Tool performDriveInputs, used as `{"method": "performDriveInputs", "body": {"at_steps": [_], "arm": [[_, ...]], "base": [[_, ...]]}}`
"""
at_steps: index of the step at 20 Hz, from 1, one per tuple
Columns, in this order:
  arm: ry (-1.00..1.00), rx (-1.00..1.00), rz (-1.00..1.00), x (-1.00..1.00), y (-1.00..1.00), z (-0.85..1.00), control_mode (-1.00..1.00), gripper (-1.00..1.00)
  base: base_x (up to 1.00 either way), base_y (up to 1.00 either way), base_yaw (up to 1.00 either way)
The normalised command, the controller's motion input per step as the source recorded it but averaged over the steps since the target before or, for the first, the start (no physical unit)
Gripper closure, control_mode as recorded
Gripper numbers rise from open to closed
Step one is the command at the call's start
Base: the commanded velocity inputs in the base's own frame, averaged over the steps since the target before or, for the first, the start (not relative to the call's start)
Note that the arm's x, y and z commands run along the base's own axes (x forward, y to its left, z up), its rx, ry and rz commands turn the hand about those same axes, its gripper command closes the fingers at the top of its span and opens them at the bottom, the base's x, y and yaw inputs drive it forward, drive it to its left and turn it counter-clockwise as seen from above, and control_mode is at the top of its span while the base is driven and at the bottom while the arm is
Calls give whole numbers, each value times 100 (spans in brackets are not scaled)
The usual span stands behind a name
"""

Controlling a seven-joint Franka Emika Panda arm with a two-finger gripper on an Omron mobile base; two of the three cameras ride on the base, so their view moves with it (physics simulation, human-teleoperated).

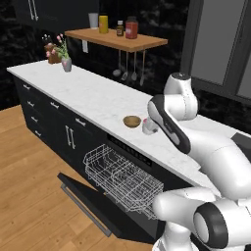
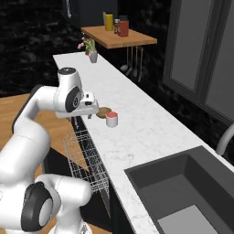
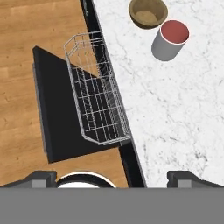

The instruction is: Pick up the cup and bowl from the counter, place them in the dishwasher, and close the dishwasher door.

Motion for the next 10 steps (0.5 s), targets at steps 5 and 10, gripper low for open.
{"method": "performDriveInputs", "body": {"at_steps": [5, 10], "arm": [[0, 0, 1, 35, -1, -2, -100, -100], [0, 0, 0, 31, -3, -5, -100, -100]], "base": [[0, 0, 0], [0, 0, 0]]}}
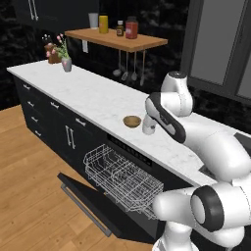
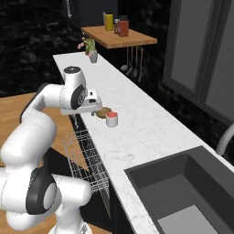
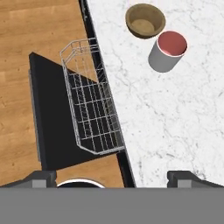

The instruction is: Pick up the cup and bowl from the counter, place them in the dishwasher, and close the dishwasher door.

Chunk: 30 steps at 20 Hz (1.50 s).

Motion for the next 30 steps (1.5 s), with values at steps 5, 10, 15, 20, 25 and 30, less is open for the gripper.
{"method": "performDriveInputs", "body": {"at_steps": [5, 10, 15, 20, 25, 30], "arm": [[0, 0, 0, 28, -5, -12, -100, -100], [0, 0, 0, 33, -5, -10, -100, -100], [0, 0, 0, 34, -1, -16, -100, -100], [0, 0, 0, 28, -1, -26, -100, -100], [0, 0, 0, 32, -11, -29, -100, -100], [0, 0, 0, 38, -6, -19, -100, -100]], "base": [[0, 0, 0], [0, 0, 0], [0, 0, 0], [0, 0, 0], [0, 0, 0], [0, 0, 0]]}}
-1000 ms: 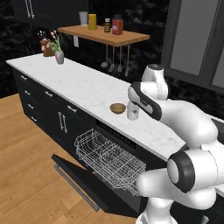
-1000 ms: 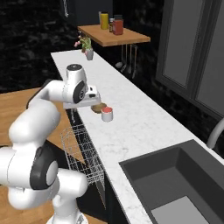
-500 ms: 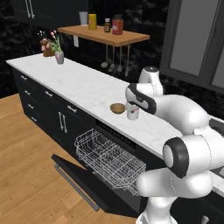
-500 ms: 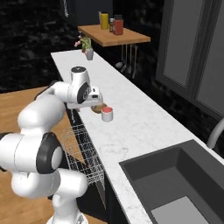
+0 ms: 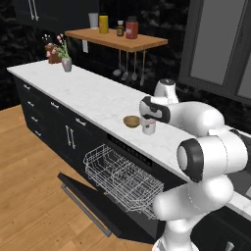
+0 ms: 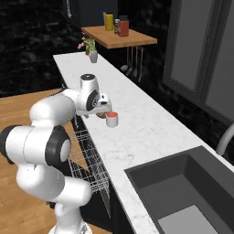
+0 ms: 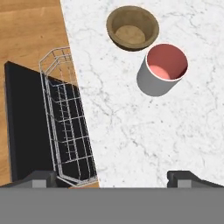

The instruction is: Pick up the cup and bowl from the counter, place them in the dishwasher, and close the dishwasher door.

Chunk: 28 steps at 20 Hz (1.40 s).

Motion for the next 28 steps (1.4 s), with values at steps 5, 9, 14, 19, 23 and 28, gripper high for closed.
{"method": "performDriveInputs", "body": {"at_steps": [5, 9, 14, 19, 23, 28], "arm": [[0, 0, 0, 49, -2, -5, -100, -100], [0, 0, 1, 43, -9, -2, -100, -100], [0, 0, 2, 33, -13, -15, -100, -100], [0, 0, 1, 33, -7, -22, -100, -100], [0, 0, 2, 34, 0, -27, -100, -100], [0, 0, 0, 38, 0, -21, -100, -100]], "base": [[0, 0, 0], [0, 0, 0], [0, 0, 0], [0, 0, 0], [0, 0, 0], [0, 0, 0]]}}
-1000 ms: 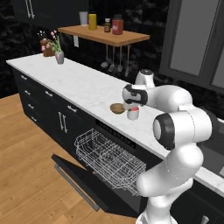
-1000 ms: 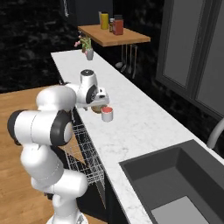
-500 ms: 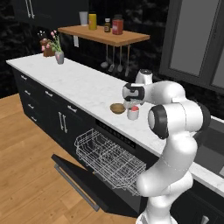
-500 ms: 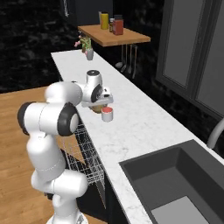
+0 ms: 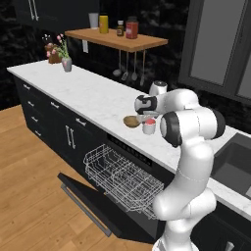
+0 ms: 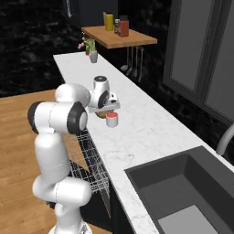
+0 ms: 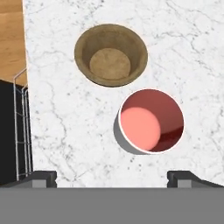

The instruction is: Pick up the cup and bowl from the counter, place them in the dishwasher, and close the dishwasher door.

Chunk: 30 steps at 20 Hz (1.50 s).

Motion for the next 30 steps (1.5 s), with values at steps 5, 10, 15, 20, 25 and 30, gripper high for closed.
{"method": "performDriveInputs", "body": {"at_steps": [5, 10, 15, 20, 25, 30], "arm": [[0, 0, 0, 47, 0, -21, -100, -100], [3, -1, 0, 41, 0, -21, -100, -100], [4, 0, 0, 24, 0, -17, -100, -100], [3, 0, 0, 0, 0, -11, -100, -100], [1, 0, 0, 0, 0, -15, -100, -100], [5, 0, 0, 0, 0, -26, -100, -100]], "base": [[0, 0, 0], [0, 0, 0], [0, 0, 0], [0, 0, 0], [0, 0, 0], [0, 0, 0]]}}
